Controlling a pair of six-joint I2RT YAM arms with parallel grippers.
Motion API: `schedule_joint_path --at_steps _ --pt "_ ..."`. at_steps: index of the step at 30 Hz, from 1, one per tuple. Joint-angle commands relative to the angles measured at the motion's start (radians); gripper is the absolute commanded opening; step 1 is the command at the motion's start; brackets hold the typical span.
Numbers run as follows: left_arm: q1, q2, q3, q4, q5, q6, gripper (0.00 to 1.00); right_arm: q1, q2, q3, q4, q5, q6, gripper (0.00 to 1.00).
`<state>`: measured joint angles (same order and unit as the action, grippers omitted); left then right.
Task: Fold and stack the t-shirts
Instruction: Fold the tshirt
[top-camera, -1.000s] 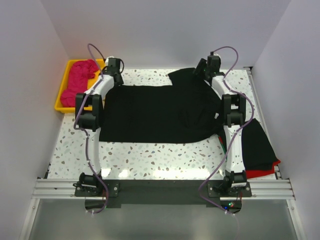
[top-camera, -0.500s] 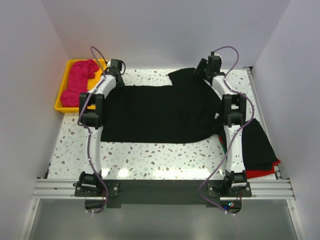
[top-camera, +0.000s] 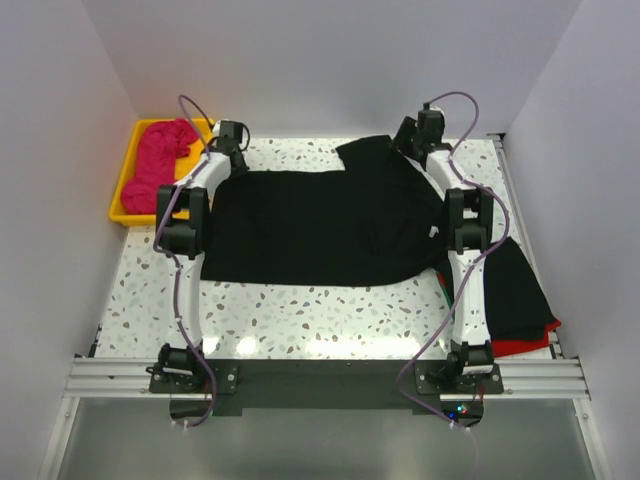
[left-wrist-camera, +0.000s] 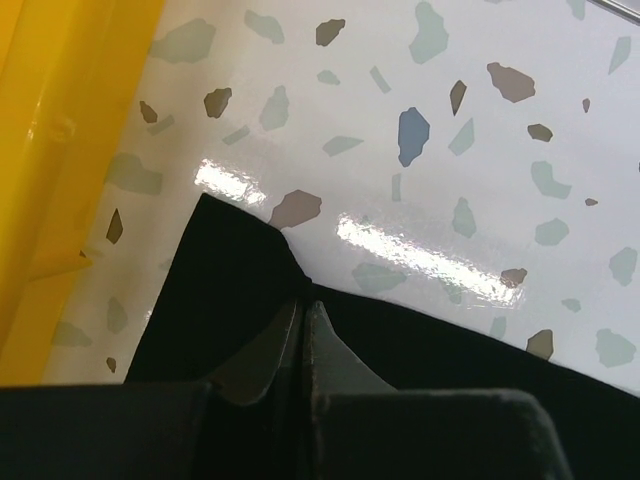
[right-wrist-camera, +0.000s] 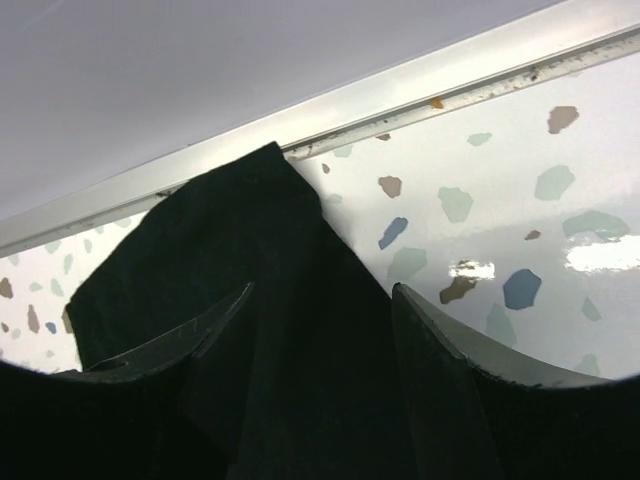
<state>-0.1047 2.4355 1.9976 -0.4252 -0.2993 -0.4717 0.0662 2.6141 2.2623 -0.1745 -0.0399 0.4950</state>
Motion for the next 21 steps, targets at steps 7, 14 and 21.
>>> schedule_joint_path --at_steps 7,14,21 --pt "0.0 -0.036 -0.043 0.023 0.058 -0.013 0.02 0.004 0.052 0.115 -0.083 0.075 -0.056 0.59" --pt "0.0 -0.044 -0.06 0.039 0.074 -0.012 0.02 0.03 0.11 0.151 -0.046 0.112 0.011 0.58" --pt "0.0 -0.044 -0.062 0.045 0.081 -0.007 0.02 0.061 0.139 0.161 -0.033 0.156 0.025 0.54"
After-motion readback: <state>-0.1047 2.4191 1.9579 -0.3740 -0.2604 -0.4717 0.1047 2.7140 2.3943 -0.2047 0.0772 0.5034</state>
